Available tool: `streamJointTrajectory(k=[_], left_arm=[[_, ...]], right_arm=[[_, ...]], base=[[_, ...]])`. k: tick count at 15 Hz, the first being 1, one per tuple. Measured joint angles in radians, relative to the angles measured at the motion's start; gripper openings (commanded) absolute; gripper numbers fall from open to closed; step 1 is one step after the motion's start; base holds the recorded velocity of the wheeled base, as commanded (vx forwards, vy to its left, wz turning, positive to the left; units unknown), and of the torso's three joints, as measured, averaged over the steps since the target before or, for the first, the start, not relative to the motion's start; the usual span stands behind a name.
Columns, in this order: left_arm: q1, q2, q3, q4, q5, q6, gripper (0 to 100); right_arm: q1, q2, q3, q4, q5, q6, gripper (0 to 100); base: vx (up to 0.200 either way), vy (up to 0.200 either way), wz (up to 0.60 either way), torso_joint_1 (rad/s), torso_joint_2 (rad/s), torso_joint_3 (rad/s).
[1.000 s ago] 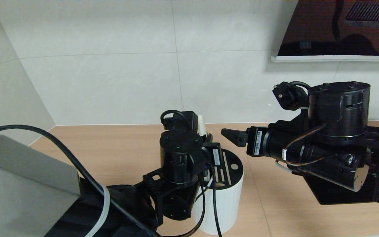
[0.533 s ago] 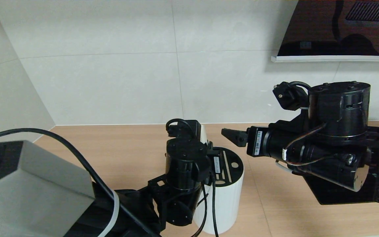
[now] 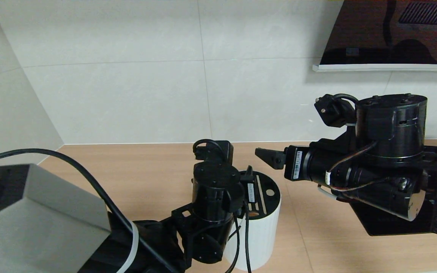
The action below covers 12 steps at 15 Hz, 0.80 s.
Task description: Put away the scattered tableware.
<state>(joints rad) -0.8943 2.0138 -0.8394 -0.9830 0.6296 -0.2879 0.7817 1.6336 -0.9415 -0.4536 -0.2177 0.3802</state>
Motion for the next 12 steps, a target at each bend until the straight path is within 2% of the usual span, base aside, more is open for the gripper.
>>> streamJointTrajectory(k=[8,12], left_arm=[[0.000,-0.015,0.009,0.003,-0.001,0.006,100],[0.000,-0.113,0.075,0.018,-0.009,0.059,100]], right_arm=[[0.001,-0.001,0.003,0.000,0.002,0.001,100],[0.000,-0.016,0.010,0.002,0.009,0.001,100]], base=[[0.000,0.000,0.00,0.000,0.00,0.000],[0.000,0.000,0.00,0.000,0.00,0.000]])
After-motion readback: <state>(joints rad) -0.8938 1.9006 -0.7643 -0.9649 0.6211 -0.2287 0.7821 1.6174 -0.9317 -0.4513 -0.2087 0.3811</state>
